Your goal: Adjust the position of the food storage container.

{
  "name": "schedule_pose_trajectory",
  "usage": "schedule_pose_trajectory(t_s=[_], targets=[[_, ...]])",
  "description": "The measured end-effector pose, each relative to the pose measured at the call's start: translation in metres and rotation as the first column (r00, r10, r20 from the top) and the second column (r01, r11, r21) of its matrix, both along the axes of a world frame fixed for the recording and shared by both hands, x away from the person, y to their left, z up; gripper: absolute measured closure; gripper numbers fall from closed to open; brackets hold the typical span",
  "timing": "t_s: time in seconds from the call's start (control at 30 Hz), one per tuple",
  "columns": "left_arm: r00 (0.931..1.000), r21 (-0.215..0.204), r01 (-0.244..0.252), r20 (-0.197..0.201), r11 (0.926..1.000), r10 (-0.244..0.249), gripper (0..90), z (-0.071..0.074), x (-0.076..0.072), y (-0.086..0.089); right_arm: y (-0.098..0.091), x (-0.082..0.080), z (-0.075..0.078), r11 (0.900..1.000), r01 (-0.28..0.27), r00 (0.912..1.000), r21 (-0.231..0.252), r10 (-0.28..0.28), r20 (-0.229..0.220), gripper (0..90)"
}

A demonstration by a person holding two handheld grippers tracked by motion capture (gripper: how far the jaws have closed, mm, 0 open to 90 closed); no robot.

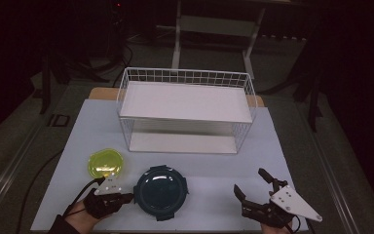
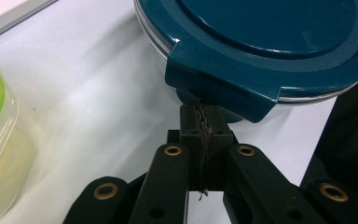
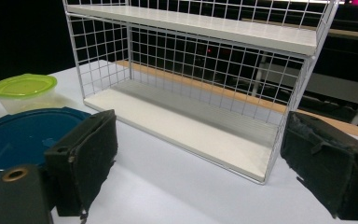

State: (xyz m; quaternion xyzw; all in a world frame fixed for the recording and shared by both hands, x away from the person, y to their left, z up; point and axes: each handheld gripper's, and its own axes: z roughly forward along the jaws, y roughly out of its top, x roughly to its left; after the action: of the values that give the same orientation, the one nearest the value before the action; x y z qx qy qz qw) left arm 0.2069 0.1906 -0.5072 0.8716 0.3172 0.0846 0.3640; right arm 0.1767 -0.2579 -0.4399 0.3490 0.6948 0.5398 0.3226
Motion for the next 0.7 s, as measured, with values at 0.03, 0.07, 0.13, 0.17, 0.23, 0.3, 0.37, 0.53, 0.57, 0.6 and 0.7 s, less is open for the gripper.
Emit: schedule_pose_trajectory(t_s=[0.03, 0.07, 0.13, 0.17, 0.23, 0.3, 0.37, 0.53, 0.57, 0.6, 0.7], targets=[[1.0, 0.003, 0.002, 0.001, 1.0, -0.002, 88.1, 0.0, 0.001, -0.002, 0.0, 0.0, 0.0, 1.0, 0.0, 1.0, -0.001, 0.0, 0.0, 10.6], [1.0, 0.003, 0.004, 0.002, 1.0, -0.004, 88.1, 0.0, 0.002, -0.004, 0.0, 0.0, 0.0, 1.0, 0.0, 1.0, -0.001, 0.0, 0.0, 10.6], [0.9999, 0.005, 0.013, 0.0, 0.9999, -0.013, 88.1, 0.001, 0.004, -0.008, 0.0, 0.0, 0.0, 1.0, 0.0, 1.0, -0.001, 0.0, -0.001, 10.6], [0.9999, 0.002, 0.013, -0.001, 0.9999, -0.013, 88.1, 0.001, 0.005, -0.01, 0.0, 0.0, 0.0, 1.0, 0.0, 1.0, -0.001, 0.0, -0.001, 10.6], [0.9997, 0.001, 0.024, -0.004, 0.9997, -0.024, 88.2, 0.001, 0.007, -0.013, -0.001, 0.0, 0.0, 1.0, 0.0, 1.0, 0.002, 0.0, 0.0, 10.6], [0.9996, 0.002, 0.026, -0.002, 0.9996, -0.026, 88.0, 0.0, 0.007, -0.015, -0.001, 0.0, 0.0, 1.0, -0.001, 1.0, 0.001, 0.001, 0.001, 10.6], [0.9996, -0.001, 0.029, -0.004, 0.9996, -0.029, 88.0, 0.001, 0.007, -0.014, -0.001, 0.0, 0.0, 1.0, -0.001, 1.0, 0.003, 0.001, -0.001, 10.6], [0.9998, -0.036, 0.016, 0.008, 0.9992, -0.015, 87.9, 0.01, 0.006, -0.006, -0.001, 0.0, 0.0, 1.0, -0.003, 1.0, 0.004, 0.003, 0.0, 10.6], [0.9997, -0.022, 0.02, 0.013, 0.9995, -0.02, 87.9, 0.012, 0.006, -0.008, -0.001, 0.0, 0.0, 1.0, -0.003, 1.0, 0.005, 0.003, -0.001, 10.6], [0.9996, -0.02, 0.026, 0.011, 0.9995, -0.026, 87.9, 0.011, 0.006, -0.01, -0.001, 0.0, 0.0, 1.0, -0.004, 1.0, 0.003, 0.004, -0.004, 10.6], [0.9995, -0.011, 0.032, 0.007, 0.9994, -0.032, 88.0, 0.011, 0.007, -0.013, 0.0, 0.0, 0.0, 1.0, -0.006, 1.0, 0.001, 0.006, -0.003, 10.6]])
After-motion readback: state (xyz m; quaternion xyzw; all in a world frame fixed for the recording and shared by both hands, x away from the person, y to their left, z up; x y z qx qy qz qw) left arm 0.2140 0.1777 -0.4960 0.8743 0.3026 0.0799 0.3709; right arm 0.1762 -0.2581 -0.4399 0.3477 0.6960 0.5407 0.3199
